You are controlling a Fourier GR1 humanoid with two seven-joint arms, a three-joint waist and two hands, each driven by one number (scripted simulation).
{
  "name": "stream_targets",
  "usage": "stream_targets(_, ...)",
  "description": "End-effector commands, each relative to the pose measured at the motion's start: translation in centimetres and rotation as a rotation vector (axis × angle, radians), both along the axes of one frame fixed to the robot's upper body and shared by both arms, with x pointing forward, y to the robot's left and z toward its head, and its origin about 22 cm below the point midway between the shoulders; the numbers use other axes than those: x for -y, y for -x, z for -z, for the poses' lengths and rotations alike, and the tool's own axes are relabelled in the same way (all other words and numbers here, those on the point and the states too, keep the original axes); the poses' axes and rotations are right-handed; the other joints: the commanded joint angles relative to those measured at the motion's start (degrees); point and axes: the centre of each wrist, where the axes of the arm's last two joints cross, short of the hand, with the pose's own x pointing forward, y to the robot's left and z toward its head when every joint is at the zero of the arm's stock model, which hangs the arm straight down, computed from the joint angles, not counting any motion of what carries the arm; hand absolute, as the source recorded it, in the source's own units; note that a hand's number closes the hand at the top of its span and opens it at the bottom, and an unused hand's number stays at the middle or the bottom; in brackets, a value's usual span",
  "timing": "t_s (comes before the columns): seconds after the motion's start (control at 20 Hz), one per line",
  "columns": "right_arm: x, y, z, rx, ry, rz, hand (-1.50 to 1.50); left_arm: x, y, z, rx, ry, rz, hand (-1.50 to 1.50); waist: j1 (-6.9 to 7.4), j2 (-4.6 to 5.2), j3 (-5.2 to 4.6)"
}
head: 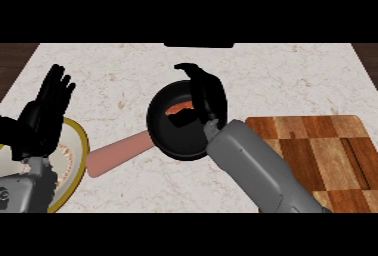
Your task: Pick the sweet potato from the cutting board and place it in the pot
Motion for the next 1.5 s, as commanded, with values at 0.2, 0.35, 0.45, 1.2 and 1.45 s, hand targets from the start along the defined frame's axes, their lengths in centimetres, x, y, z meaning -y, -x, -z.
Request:
stream_targets(0.2,1.1,-1.0,-2.2,0.085,-0.414,-0.037,-1.5,0.9,-0.3,-0.9,-0.01,0.006,-0.01,0.0,0.01,-0.06,0.05)
stream_targets(0.35,3.0,-0.5,-0.6,0.075,-0.522,-0.017,-1.5,0.1,-0.4,-0.3,0.012,-0.007,-0.029,0.0,-1.2,-0.3,0.01)
stream_targets(0.45,4.6,-1.6,-0.9,0.084,-0.564,-0.038,-1.5,-1.2,0.6,1.3,-0.019,-0.006,-0.025,0.0,-1.4,-0.37,-0.02)
stream_targets(1.2,20.2,0.4,-2.0,0.061,-0.582,-0.075,-1.5,-0.6,1.1,0.7,-0.001,-0.008,-0.042,0.0,-2.0,-0.6,-0.04)
stream_targets(1.45,23.1,0.4,-2.4,0.032,-0.546,-0.066,-1.5,-0.7,0.8,-0.3,-0.012,-0.004,-0.033,0.0,-1.79,-0.57,-0.04)
